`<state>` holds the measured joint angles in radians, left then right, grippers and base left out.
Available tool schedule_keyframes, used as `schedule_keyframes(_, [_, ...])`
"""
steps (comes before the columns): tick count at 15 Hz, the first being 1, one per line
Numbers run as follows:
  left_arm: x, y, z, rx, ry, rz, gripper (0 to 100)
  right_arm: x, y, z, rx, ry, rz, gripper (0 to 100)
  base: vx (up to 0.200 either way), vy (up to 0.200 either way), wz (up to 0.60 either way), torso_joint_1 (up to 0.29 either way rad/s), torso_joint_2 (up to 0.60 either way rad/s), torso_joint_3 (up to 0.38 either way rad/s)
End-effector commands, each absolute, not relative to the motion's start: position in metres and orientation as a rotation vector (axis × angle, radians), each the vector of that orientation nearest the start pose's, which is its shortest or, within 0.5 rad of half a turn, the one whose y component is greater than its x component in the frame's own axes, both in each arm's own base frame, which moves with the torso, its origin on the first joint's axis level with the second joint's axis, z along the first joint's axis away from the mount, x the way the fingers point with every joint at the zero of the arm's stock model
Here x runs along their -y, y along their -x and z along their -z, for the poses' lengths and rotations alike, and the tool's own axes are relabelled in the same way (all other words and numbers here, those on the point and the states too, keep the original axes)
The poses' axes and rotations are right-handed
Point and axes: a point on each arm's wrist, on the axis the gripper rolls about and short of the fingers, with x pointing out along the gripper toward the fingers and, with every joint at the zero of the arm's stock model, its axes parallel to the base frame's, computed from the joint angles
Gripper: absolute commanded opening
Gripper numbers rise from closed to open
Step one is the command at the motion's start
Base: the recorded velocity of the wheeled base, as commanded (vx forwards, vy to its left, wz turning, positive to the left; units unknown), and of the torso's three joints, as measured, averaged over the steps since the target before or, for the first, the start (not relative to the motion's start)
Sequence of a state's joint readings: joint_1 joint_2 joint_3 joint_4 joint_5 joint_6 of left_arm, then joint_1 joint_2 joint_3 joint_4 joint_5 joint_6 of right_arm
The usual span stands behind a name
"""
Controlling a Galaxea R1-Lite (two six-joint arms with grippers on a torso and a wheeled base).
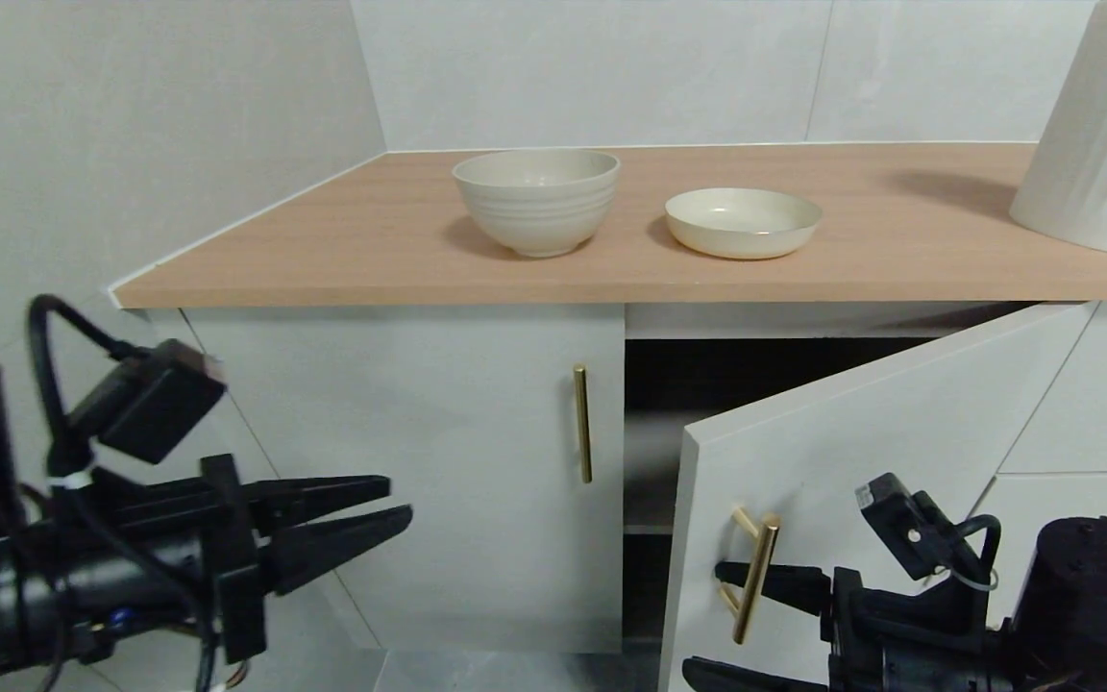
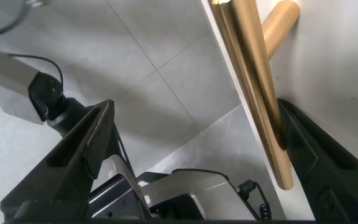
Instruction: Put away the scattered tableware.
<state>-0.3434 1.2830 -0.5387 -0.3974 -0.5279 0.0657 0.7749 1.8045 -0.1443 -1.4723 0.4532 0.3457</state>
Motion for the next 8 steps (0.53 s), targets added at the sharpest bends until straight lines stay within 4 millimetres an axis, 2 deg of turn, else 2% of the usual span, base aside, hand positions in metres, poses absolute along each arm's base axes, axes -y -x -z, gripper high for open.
schedule_keyframes(1, [0.114,-0.218,-0.151,-0.428,0.005,0.958,0,-0.167,-0.156,-0.090,-0.416,-0.266,-1.170,100,0.000,0.000,0.00,0.000,0.00,0.000])
schedule_keyframes(8, [0.187,-0.246,-0.123,-0.325,0.244,1.070,0,-0.166,-0.157,-0.092,-0.408,-0.268,-1.165,100,0.000,0.000,0.00,0.000,0.00,0.000])
